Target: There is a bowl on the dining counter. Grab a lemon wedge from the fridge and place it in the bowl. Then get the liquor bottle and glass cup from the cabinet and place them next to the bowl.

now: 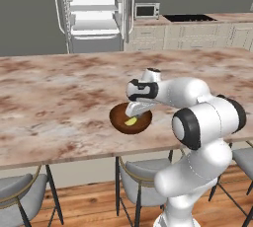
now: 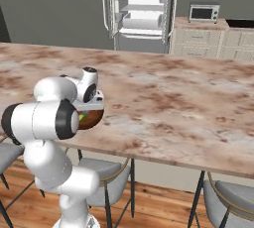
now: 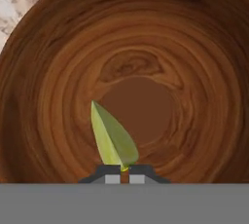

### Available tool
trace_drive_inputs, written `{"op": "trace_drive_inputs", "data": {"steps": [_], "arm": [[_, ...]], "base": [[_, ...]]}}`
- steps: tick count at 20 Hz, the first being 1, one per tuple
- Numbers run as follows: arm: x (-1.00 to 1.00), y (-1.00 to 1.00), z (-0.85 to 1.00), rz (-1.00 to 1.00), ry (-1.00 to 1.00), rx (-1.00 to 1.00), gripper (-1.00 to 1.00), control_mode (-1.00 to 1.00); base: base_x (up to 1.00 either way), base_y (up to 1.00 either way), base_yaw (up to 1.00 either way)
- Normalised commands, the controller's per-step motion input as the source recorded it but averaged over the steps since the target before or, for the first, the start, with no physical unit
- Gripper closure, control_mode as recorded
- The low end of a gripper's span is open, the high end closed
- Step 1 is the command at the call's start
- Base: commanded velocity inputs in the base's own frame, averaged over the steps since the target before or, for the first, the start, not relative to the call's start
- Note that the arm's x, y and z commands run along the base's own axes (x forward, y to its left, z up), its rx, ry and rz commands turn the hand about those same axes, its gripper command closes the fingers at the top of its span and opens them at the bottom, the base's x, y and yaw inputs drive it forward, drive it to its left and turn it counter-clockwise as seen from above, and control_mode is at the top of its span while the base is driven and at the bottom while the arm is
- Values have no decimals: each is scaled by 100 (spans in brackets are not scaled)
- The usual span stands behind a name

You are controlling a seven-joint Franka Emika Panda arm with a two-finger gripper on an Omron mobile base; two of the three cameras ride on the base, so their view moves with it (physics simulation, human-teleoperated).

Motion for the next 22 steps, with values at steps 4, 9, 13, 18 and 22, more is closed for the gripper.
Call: {"op": "trace_drive_inputs", "data": {"steps": [4, 9, 13, 18, 22], "arm": [[24, 4, -19, 0, 0, 0, 100, -100], [26, 6, -14, 0, 1, 0, 100, -100], [22, 7, -12, 0, 0, 0, -100, -100], [8, 1, -6, 0, 0, 0, -100, -100], [-32, -3, 11, 0, -6, 1, -100, -100]], "base": [[0, 0, 0], [0, 0, 0], [0, 0, 0], [0, 0, 0], [0, 0, 0]]}}
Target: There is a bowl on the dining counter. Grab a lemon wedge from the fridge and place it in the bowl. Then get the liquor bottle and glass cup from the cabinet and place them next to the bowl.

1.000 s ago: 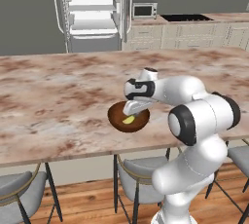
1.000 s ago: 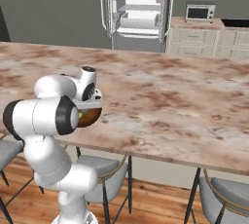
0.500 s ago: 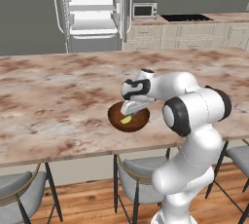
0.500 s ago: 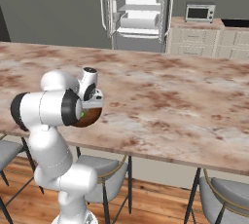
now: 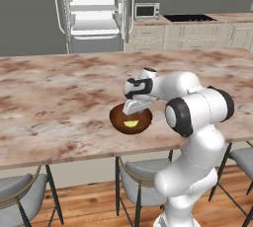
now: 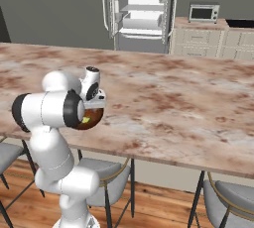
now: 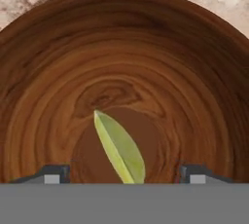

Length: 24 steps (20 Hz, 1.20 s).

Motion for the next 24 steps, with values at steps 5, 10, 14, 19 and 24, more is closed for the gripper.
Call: {"op": "trace_drive_inputs", "data": {"steps": [5, 10, 14, 19, 24], "arm": [[-83, -6, 66, 0, -27, 1, -100, -100], [-98, -6, 89, 0, -28, 4, -100, -100], [-100, -20, 83, 0, -25, 5, -100, -100], [-100, -36, 68, 0, -18, 6, -100, -100], [-100, -44, 46, -7, -19, 5, -100, -100]], "base": [[0, 0, 0], [0, 0, 0], [0, 0, 0], [0, 0, 0], [0, 0, 0]]}}
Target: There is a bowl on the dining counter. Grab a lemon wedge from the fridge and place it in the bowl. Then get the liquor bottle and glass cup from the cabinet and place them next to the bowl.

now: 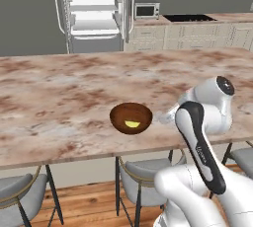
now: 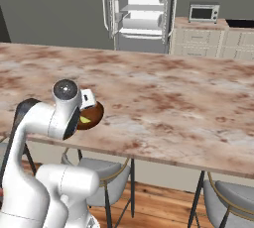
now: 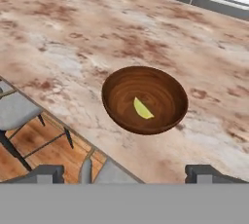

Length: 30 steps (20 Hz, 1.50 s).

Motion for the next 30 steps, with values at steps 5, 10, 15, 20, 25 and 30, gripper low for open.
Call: {"op": "trace_drive_inputs", "data": {"steps": [5, 10, 15, 20, 25, 30], "arm": [[-100, -29, 10, -19, -22, 3, -100, -100], [-100, -6, 0, -27, -15, 0, -100, -100], [-56, 5, -7, -18, -5, -1, -100, -100], [-1, 1, -8, 0, 2, -1, -100, -100], [-22, -7, -9, -1, -2, 0, -100, 100], [0, 0, 0, 0, 0, 0, -100, 100]], "base": [[0, 0, 0], [0, 0, 0], [0, 0, 0], [0, 0, 0], [-32, -15, -5], [-87, -53, -21]]}}
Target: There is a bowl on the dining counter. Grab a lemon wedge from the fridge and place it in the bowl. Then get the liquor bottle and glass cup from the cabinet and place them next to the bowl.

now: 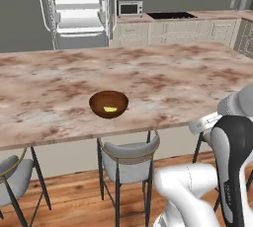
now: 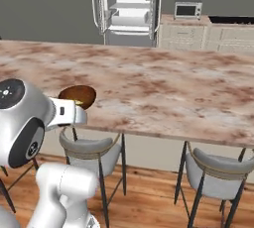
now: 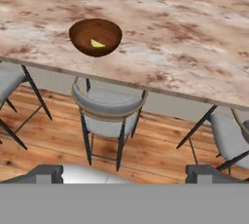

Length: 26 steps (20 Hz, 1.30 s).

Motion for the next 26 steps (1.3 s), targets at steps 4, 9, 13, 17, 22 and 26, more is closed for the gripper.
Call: {"op": "trace_drive_inputs", "data": {"steps": [4, 9, 13, 17, 22, 26], "arm": [[0, 0, 0, 0, 0, 0, -100, 100], [0, 0, 0, 0, 0, 0, -100, 100], [0, 0, 0, 0, 0, 0, -100, 100], [0, 0, 0, 0, 0, 0, -100, 100], [0, 0, 0, 0, 0, 0, -100, 100], [0, 0, 0, 0, 0, 0, -100, 100]], "base": [[-78, -58, -36], [-63, -51, -53], [-29, -51, -58], [29, -65, -35], [65, -97, -7], [82, -97, 3]]}}
